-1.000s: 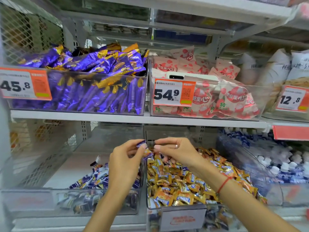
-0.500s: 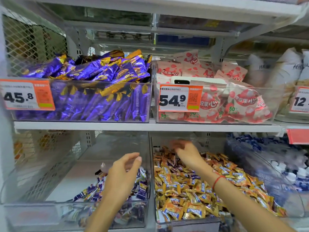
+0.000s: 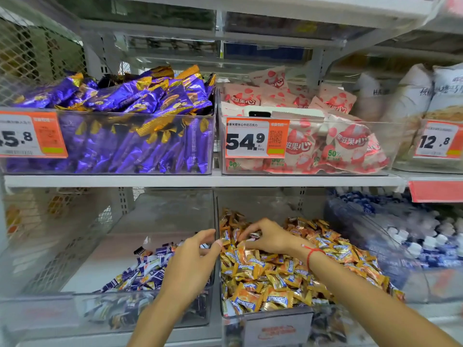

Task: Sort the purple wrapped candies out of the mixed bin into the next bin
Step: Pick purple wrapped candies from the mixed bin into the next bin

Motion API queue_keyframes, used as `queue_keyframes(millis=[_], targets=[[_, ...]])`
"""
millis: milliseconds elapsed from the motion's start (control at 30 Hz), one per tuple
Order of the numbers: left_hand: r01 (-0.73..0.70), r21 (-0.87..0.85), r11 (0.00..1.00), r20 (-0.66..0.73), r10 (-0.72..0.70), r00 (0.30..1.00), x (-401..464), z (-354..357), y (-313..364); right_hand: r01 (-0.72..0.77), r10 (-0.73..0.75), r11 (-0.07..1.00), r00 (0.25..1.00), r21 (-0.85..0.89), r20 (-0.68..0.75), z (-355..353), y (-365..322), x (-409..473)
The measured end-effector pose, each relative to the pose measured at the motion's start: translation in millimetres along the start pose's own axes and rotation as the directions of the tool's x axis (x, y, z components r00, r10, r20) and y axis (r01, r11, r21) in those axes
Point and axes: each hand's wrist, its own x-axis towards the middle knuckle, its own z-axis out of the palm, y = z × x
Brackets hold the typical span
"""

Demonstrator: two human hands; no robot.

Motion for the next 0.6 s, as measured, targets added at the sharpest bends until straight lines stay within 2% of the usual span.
queue_keyframes(millis=[167, 367, 433, 600], targets=[[-0.029, 0.152, 0.988, -0.057, 0.038, 0.998, -4.7, 2.0, 2.1, 0.086, -0.074, 0.986, 0.994, 0.146, -0.080, -21.1, 2.6, -36.2], [-0.239, 0.262, 0.935, -0.226, 0.300, 0.927, -12.4, 10.1, 27.8, 0.105, -0.041, 0.958, 0.972, 0.266, -0.233, -35.0, 12.8, -65.8], [-0.298, 0.264, 0.917, -0.206, 0.355, 0.912, -15.7, 19.4, 40.0, 0.079, 0.005, 0.952, 0.962, 0.297, -0.272, -39.3, 18.8, -73.8], [-0.381, 0.258, 0.888, -0.017, 0.398, 0.917, -21.5, 48.3, 54.1, 0.018, 0.100, 0.922, 0.955, 0.388, -0.280, -43.9, 29.7, -96.3]])
